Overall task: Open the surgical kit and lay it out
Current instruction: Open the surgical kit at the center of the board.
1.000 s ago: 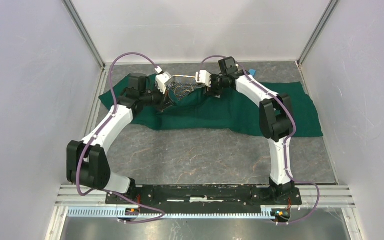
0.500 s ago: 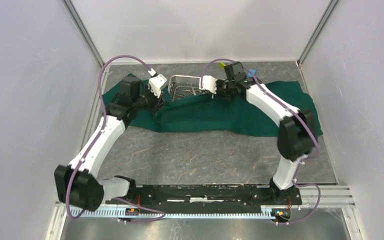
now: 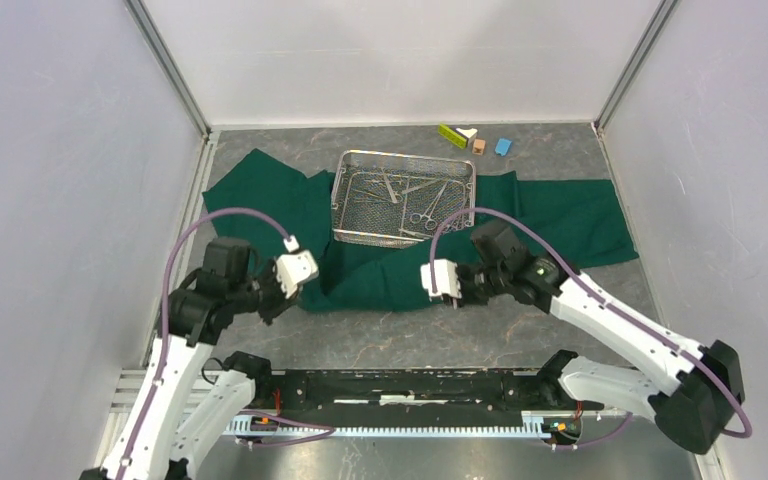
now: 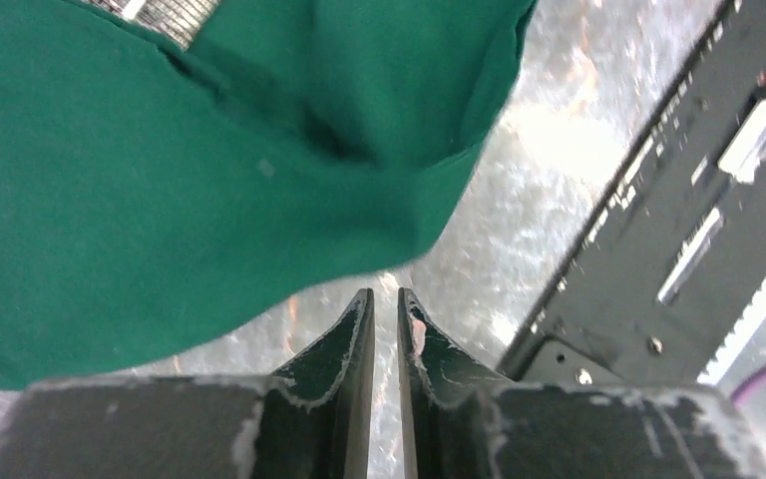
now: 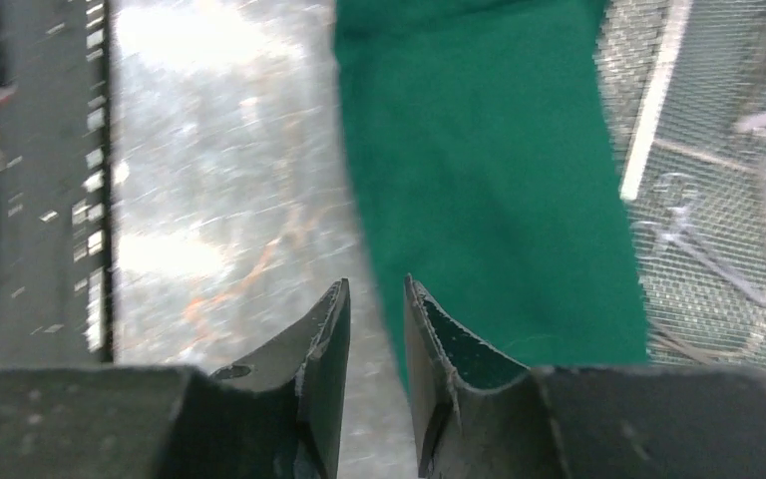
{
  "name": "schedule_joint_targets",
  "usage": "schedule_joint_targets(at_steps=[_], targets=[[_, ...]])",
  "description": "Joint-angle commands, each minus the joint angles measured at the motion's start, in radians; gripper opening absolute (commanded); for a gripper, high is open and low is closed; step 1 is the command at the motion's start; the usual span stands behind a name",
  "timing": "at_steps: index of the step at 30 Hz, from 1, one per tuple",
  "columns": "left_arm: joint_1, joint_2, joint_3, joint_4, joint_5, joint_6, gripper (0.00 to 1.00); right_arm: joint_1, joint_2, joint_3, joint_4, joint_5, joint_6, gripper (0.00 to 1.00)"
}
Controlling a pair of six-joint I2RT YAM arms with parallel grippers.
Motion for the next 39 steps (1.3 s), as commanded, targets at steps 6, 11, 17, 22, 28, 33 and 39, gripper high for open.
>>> schedule_joint_targets(at_steps=[6,11,17,22,28,33,39], targets=[[0.004,-0.278,-0.032,-0.124,-0.082,0.129,0.74,0.017,-0.166,-0.179,-0.071,-0.088,-0.007,0.46],[0.005,-0.180,-0.084,0.239,-0.268,-0.075,1.00,0.016,-0.181,-0.195,0.152,0.189,0.112,0.49],[0.006,0.332,0.033,0.533,-0.384,-0.342,1.00,-0.038,-0.101,-0.164,0.290,0.333,0.207,0.51],[0.026,0.644,0.169,0.677,-0.427,-0.451,1.00,-0.106,-0.078,-0.153,0.319,0.333,0.228,0.51],[0.103,0.877,0.377,0.691,-0.425,-0.619,0.91,-0.153,-0.080,-0.165,0.316,0.321,0.230,0.51],[0.116,1.024,0.505,0.686,-0.394,-0.684,0.87,-0.173,-0.084,-0.173,0.322,0.318,0.230,0.51],[0.115,1.181,0.617,0.670,-0.364,-0.742,0.88,-0.189,-0.086,-0.187,0.330,0.314,0.230,0.51]])
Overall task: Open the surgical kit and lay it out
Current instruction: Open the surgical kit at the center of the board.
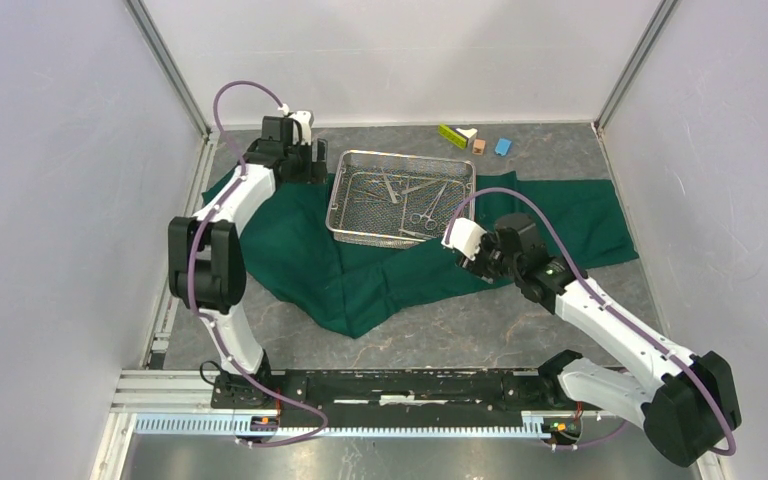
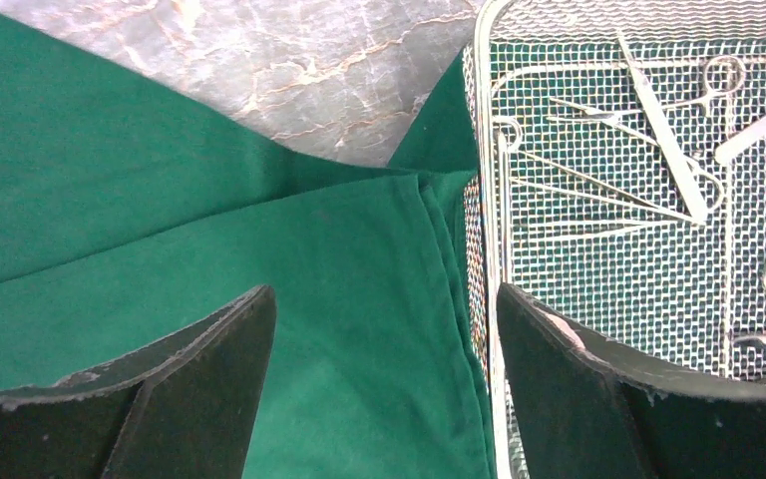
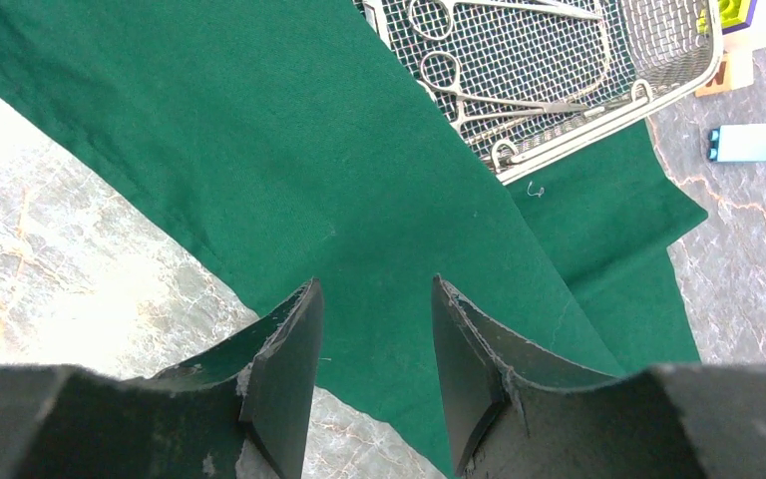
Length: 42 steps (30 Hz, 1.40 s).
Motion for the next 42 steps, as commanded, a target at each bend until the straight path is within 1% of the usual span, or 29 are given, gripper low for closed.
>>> schedule_joint_targets(at_steps=[1,4,7,9,12,19,29,37,42], targets=[[-0.005,0.091,0.071,0.012,0.034,-0.101,0.87,-0.011,-0.013,-0.004,0.050,-0.002,0.018,0.51],[-0.005,0.125,0.072,0.028,0.019,-0.113,0.86,-0.019,-0.026,-0.028,0.060,-0.004,0.026,0.51],[-0.006,0.147,0.069,0.037,0.020,-0.113,0.82,-0.024,-0.042,-0.046,0.065,-0.008,0.031,0.51],[-0.006,0.157,0.068,0.036,0.028,-0.113,0.78,-0.031,-0.049,-0.051,0.066,-0.011,0.030,0.51],[-0.005,0.171,0.067,0.035,0.039,-0.109,0.70,-0.035,-0.057,-0.053,0.061,-0.012,0.030,0.51],[-0.004,0.174,0.057,0.027,0.059,-0.099,0.46,-0.040,-0.052,-0.051,0.055,-0.009,0.027,0.51],[0.060,0.135,0.052,0.006,0.121,-0.101,0.03,-0.043,-0.049,-0.051,0.051,0.005,0.016,0.51],[0.142,0.049,-0.007,0.035,0.208,-0.114,0.02,-0.046,-0.052,-0.048,0.051,0.013,0.009,0.50],[0.255,-0.029,-0.060,0.042,0.279,-0.130,0.02,-0.049,-0.053,-0.035,0.050,0.025,0.012,0.51]])
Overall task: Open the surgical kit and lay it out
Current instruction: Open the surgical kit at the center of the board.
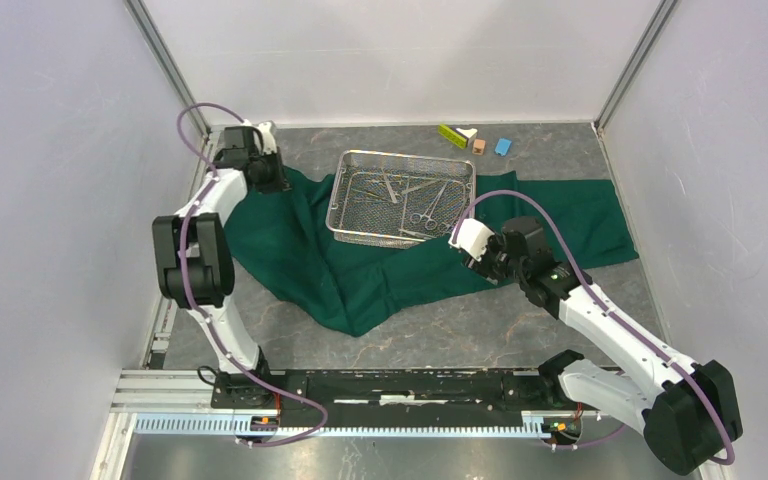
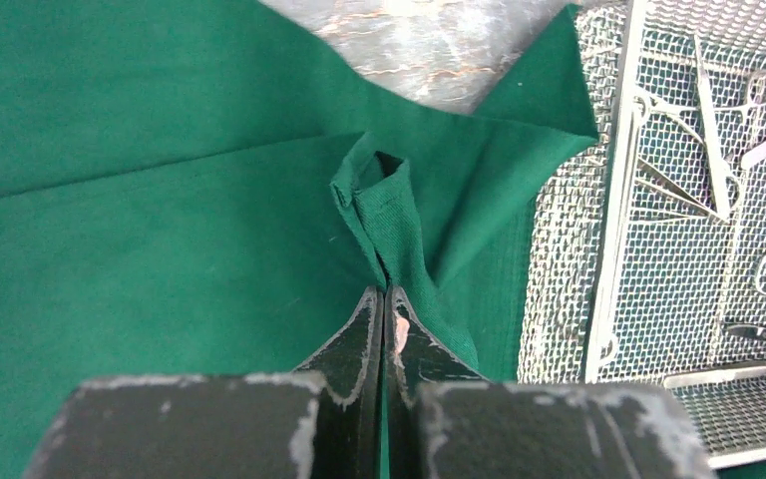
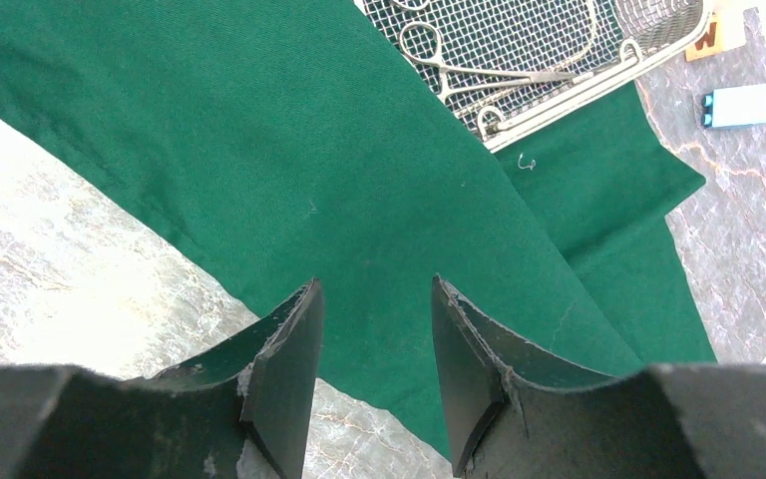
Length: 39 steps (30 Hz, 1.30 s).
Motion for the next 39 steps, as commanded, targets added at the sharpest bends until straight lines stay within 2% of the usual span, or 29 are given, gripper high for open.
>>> schedule_joint_targets(at_steps=[1,5,11,14,18,23,26,30,31,32,33,34,35,36,38,39], targets=[[0.110,-0.133,-0.052,0.041,0.110,-0.048,0.02,-0.010,-0.016,0.020,0.016,0.029,0.000,0.50],[0.277,-0.289,-0.161,-0.001,0.162,0.016,0.02,-0.029,-0.023,0.033,0.006,0.048,-0.003,0.50],[0.554,-0.640,-0.405,-0.090,0.068,0.353,0.02,-0.055,-0.031,0.053,-0.028,0.054,-0.016,0.50],[0.646,-0.799,-0.508,-0.146,0.004,0.501,0.02,-0.062,-0.035,0.075,-0.075,0.075,-0.033,0.50],[0.693,-1.023,-0.636,-0.182,-0.130,0.651,0.02,-0.077,-0.032,0.114,-0.169,0.136,-0.073,0.50],[0.699,-1.251,-0.720,-0.210,-0.299,0.751,0.02,-0.118,-0.033,0.135,-0.295,0.234,-0.148,0.52],[0.699,-1.325,-0.705,-0.260,-0.357,0.782,0.02,-0.165,-0.029,0.132,-0.334,0.262,-0.193,0.54],[0.701,-1.334,-0.662,-0.302,-0.462,0.836,0.02,-0.236,0.004,0.131,-0.362,0.275,-0.255,0.58],[0.701,-1.327,-0.647,-0.310,-0.489,0.851,0.05,-0.254,0.019,0.132,-0.363,0.273,-0.272,0.59],[0.701,-1.318,-0.632,-0.316,-0.510,0.863,0.12,-0.265,0.035,0.131,-0.362,0.265,-0.292,0.61],[0.701,-1.311,-0.620,-0.319,-0.532,0.870,0.27,-0.277,0.050,0.130,-0.360,0.255,-0.309,0.64],[0.701,-1.303,-0.610,-0.322,-0.547,0.878,0.48,-0.282,0.071,0.131,-0.357,0.247,-0.325,0.68],[0.701,-1.299,-0.605,-0.320,-0.553,0.879,0.62,-0.286,0.096,0.132,-0.353,0.237,-0.339,0.73],[0.701,-1.293,-0.600,-0.319,-0.551,0.875,0.72,-0.287,0.119,0.131,-0.347,0.231,-0.353,0.78],[0.700,-1.276,-0.588,-0.321,-0.528,0.859,0.98,-0.289,0.168,0.132,-0.322,0.217,-0.382,0.88],[0.700,-1.258,-0.576,-0.328,-0.516,0.846,1.00,-0.290,0.193,0.132,-0.307,0.215,-0.398,0.90]])
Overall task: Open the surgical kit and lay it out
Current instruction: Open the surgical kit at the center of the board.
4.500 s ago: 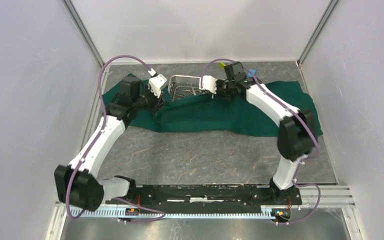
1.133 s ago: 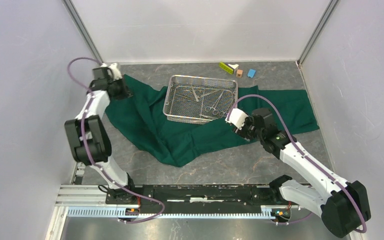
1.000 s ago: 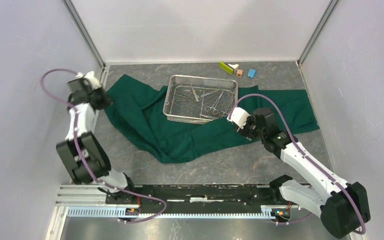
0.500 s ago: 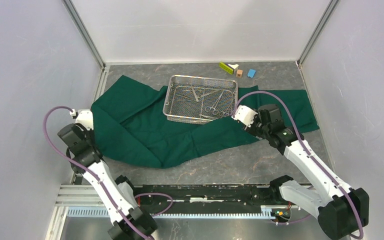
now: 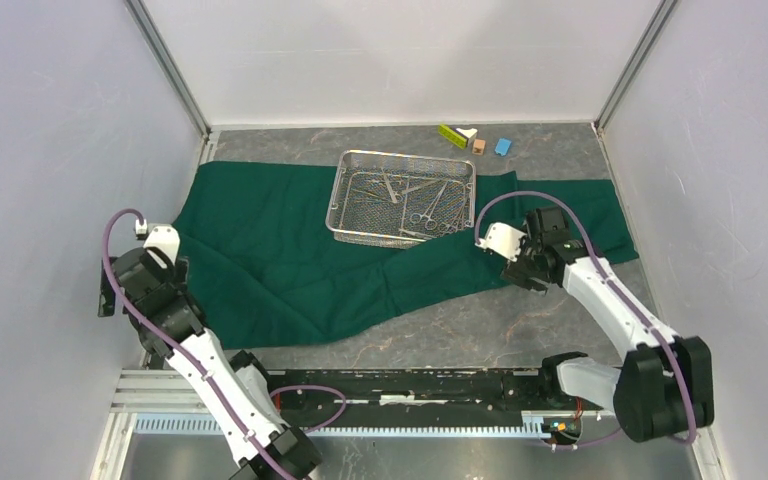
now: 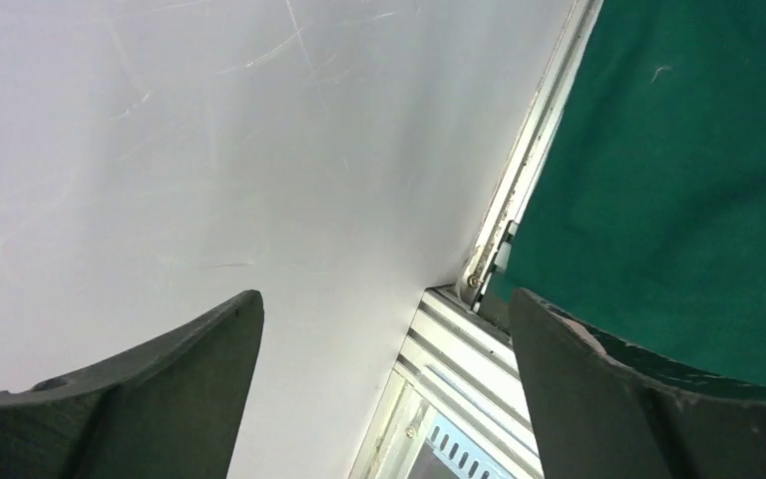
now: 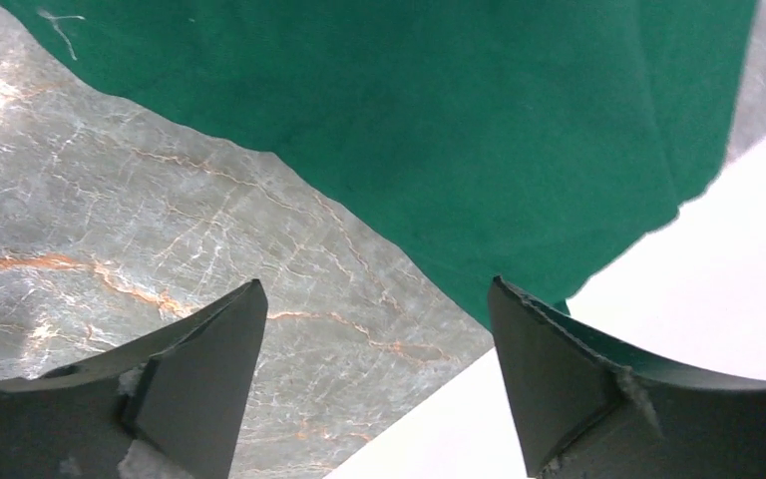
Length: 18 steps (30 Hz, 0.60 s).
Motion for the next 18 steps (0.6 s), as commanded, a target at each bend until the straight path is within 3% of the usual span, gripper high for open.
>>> schedule_joint_targets(at_steps=[1,7,11,14,18], targets=[[0.007,0.051,0.077,-0.025,-0.004,-0.003,1.00,-0.005,0.091,0.035,0.054,-0.024,-0.102,0.92],[0.005,0.143,0.168,-0.105,0.167,-0.080,1.00,-0.016,0.265,0.093,0.064,-0.037,-0.186,0.95],[0.003,0.208,0.215,-0.137,0.284,-0.126,1.00,-0.039,0.375,0.151,0.053,-0.050,-0.206,0.91],[0.000,0.246,0.237,-0.146,0.361,-0.160,1.00,-0.056,0.439,0.196,0.006,-0.070,-0.227,0.76],[-0.034,0.286,0.252,-0.146,0.423,-0.197,1.00,-0.077,0.465,0.216,-0.059,-0.105,-0.249,0.43]])
